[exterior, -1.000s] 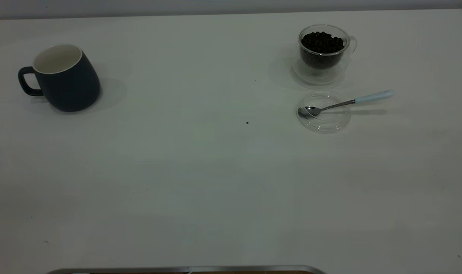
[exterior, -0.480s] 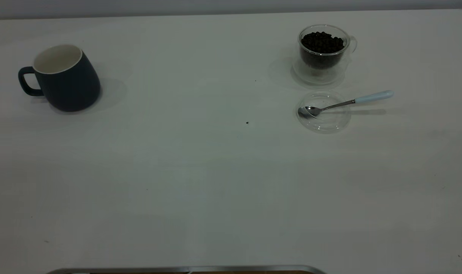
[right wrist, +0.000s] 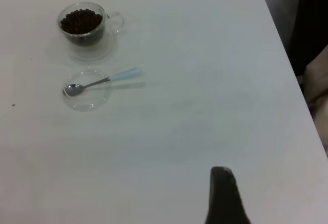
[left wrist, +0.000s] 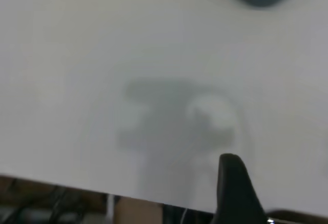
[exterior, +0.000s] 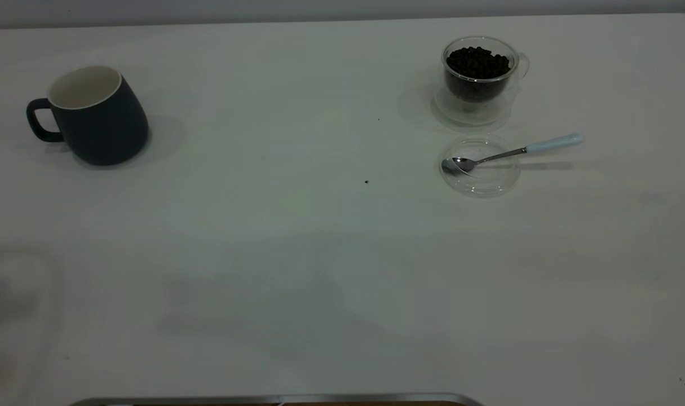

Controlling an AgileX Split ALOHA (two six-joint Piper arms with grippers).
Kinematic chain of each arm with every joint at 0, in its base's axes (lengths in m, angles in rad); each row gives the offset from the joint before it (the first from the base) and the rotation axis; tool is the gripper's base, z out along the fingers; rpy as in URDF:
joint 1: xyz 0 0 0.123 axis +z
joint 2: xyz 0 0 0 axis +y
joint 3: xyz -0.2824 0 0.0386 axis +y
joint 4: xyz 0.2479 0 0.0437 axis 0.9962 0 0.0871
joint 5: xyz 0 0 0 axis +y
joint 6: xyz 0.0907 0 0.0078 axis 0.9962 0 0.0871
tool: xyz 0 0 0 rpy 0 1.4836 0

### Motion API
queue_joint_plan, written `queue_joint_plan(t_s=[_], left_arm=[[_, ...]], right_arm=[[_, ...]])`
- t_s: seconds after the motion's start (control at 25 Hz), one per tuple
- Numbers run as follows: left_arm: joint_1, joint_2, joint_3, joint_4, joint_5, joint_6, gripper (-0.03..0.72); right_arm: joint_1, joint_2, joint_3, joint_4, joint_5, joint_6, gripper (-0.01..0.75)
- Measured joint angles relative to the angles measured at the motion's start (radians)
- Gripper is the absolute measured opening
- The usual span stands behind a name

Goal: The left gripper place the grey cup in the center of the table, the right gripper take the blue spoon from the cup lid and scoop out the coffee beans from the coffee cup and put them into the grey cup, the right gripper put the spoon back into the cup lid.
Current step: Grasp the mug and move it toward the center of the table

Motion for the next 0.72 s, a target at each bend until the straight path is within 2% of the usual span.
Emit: queue_joint_plan(t_s=[0.16, 0.24, 0.56, 0.72], left_arm=[[0.143, 0.211, -0.098, 0.015, -0.041, 0.010, 0.495], [0.187, 0.302, -0.158, 0.002, -0.045, 0.066, 0.495], [0.207, 0.669, -0.469, -0.056, -0.039, 0.372, 0.495], [0.207, 0.790, -0.554, -0.057, -0.053, 0.491, 0.495]], right_arm=[[0.000, 0.000, 0.000, 0.000, 0.000, 0.000, 0.528], [0.000, 0.000, 0.000, 0.000, 0.000, 0.000, 0.528], [0.000, 0.000, 0.000, 0.000, 0.000, 0.000, 0.528], [0.000, 0.000, 0.000, 0.000, 0.000, 0.000, 0.528]])
